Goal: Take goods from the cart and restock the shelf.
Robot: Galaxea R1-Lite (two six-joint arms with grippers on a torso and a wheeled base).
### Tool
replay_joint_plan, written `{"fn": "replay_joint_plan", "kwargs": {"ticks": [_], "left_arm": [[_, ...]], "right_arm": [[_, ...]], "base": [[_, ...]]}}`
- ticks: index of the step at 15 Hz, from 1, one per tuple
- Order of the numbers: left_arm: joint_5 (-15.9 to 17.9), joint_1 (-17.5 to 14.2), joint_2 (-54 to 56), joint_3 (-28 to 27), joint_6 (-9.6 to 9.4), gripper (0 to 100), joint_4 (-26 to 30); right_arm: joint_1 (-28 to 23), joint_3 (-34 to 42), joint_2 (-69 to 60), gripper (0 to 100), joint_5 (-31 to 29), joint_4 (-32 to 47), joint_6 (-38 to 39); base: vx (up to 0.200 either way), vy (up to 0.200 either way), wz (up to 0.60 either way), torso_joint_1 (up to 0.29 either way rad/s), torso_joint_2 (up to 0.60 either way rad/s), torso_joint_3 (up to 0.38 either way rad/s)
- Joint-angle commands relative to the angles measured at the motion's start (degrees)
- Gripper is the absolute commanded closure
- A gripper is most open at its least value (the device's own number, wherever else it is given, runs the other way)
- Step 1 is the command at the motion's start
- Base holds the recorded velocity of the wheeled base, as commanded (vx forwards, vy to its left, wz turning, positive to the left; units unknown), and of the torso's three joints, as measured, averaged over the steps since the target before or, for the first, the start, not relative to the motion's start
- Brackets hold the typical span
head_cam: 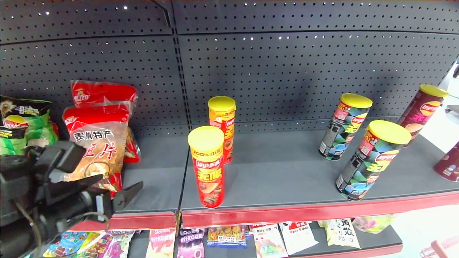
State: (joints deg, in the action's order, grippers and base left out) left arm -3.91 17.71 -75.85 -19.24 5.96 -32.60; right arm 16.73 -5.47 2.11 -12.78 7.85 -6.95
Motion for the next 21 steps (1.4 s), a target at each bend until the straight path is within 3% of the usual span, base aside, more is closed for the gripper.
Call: {"fn": "replay_joint_plan", "kwargs": {"ticks": [1,8,13,21], "left_arm": [[-2.15,4.08,-10.11,-4.41,2.3,0,-0.63],[-2.59,6.11,-18.9,-7.13,3.09,0,-0.63],[-2.85,9.27,-23.55,-13.63,3.62,0,-0.54],[-2.85,10.32,-25.93,-13.99,3.53,0,-0.54]], "right_arm": [[0.06,0.11,-1.14,0,0.03,0.06,0.01],[1.03,1.34,-2.11,0,0.82,-2.05,5.1],[1.03,1.34,-2.11,0,0.91,-1.96,5.1],[1.03,1.25,-2.11,0,0.91,-1.96,5.1]], "base": [[0.0,0.0,0.0,0.0,0.0,0.0],[0.0,0.0,0.0,0.0,0.0,0.0],[0.0,0.0,0.0,0.0,0.0,0.0],[0.0,0.0,0.0,0.0,0.0,0.0]]}}
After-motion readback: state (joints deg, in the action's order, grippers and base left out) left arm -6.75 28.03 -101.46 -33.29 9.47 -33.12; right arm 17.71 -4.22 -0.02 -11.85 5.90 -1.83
